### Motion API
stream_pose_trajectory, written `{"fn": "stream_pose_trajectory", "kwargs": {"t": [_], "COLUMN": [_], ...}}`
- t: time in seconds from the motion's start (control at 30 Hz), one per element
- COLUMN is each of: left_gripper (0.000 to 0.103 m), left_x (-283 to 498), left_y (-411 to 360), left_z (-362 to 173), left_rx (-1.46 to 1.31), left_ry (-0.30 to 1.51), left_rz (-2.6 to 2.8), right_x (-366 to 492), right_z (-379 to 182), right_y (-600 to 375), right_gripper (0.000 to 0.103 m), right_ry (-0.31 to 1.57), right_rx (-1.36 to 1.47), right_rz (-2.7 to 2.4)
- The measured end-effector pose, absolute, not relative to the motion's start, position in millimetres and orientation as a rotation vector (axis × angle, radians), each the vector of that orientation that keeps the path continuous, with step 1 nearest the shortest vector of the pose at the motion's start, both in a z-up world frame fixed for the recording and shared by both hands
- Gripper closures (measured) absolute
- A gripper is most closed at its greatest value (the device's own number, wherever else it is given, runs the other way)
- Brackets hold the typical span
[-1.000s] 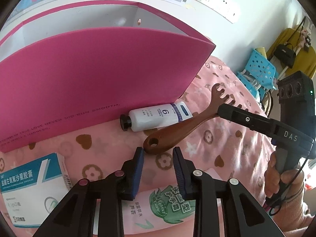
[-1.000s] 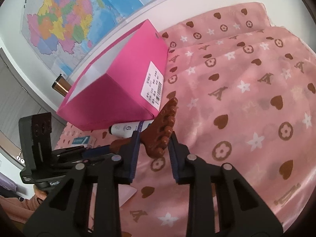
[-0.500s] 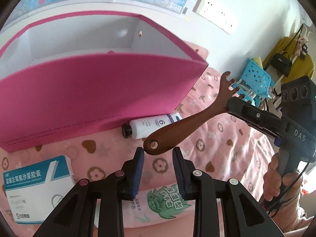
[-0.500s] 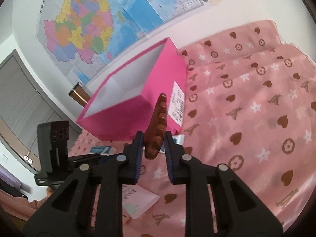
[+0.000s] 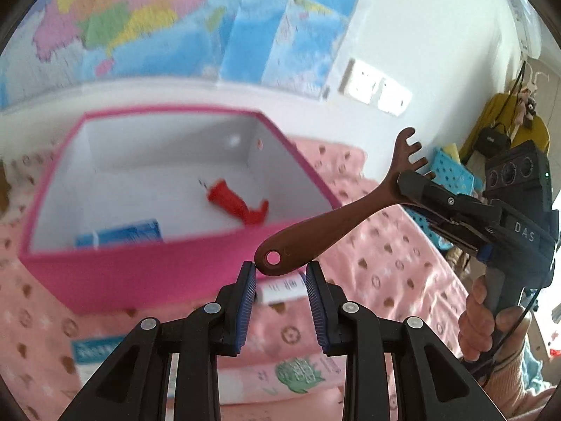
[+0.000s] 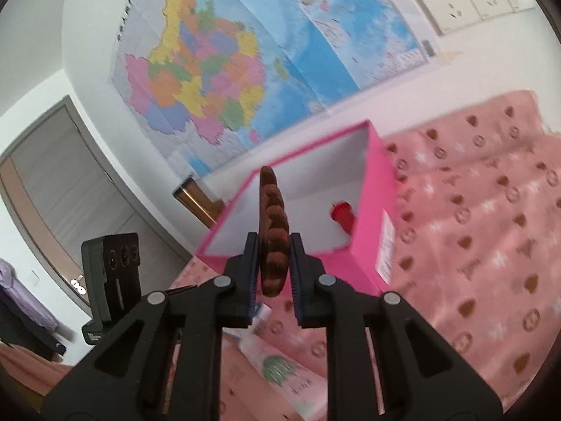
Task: Organize rigid objects
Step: 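Carry the massage comb into the magenta box and open the right gripper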
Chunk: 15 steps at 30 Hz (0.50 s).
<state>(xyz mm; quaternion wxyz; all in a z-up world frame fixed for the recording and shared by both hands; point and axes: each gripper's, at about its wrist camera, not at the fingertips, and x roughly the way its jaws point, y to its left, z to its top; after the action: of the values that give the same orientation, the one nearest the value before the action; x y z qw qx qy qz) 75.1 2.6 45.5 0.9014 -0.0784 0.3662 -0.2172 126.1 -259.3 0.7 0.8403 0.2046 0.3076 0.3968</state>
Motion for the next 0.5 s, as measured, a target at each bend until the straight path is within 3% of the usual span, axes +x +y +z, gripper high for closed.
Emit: {"fn": "stream_pose_trajectory", "kwargs": {"t": [0.27,0.5], "left_gripper": [0.074,0.074], "left_x": [104,121], "left_y": [17,22], "left_z": [62,43], "left_rx": [-0.131,-0.121], "left_ry": [0.726,0.765], "left_rz": [-0.389,-0.345], "right_x": [158,184], "right_z": [6,-25], "right_y": [-231,-218], "right_gripper": [0.084,0.082], "right_ry": [0.669,0.763], "right_rx": [0.451,0.403], "right_rz": [0.890,0.777]}}
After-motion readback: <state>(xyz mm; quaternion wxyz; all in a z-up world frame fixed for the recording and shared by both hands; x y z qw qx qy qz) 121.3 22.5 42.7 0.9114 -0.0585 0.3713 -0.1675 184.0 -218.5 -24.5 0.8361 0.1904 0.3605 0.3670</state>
